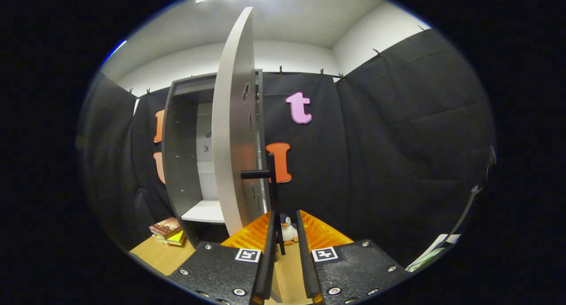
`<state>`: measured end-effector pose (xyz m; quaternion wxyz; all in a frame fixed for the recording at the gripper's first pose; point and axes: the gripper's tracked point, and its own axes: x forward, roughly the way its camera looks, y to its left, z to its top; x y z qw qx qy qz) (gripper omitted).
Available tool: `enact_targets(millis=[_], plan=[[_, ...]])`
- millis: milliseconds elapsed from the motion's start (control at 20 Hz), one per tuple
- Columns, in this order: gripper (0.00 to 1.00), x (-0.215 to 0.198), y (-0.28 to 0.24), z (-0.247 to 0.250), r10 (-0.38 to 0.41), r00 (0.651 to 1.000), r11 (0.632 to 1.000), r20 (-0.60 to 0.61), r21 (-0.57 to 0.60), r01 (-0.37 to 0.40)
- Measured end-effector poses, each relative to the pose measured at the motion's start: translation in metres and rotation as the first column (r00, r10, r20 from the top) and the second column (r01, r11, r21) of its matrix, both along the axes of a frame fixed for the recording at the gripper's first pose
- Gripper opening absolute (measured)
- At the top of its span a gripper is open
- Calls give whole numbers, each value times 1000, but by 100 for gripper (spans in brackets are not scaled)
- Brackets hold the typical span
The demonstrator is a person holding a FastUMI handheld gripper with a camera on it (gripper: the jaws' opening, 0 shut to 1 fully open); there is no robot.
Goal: Open the shoe cabinet door, grab the shoes and put them into the shoe cabinet, then close the shoe cabinet door.
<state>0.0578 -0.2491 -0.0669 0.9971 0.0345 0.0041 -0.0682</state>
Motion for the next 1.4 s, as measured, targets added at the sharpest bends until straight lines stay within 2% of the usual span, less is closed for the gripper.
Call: enact_targets(millis=[100, 300, 500, 750, 850, 950, 1400], plan=[[30, 0, -6, 3, 21, 1000, 1000, -3, 5, -21], [39, -10, -11, 2, 21, 999, 999, -24, -49, -22], [49, -30, -14, 9, -8, 1000, 998, -21, -58, 6], [84, -58, -5, 24, -35, 999, 999, 24, -23, 36], [91, -68, 7, 30, -30, 999, 999, 44, -32, 32], [93, -76, 26, 37, -17, 998, 999, 67, -41, 20], [93, -69, 138, 42, 165, 985, 985, 56, -56, -162]])
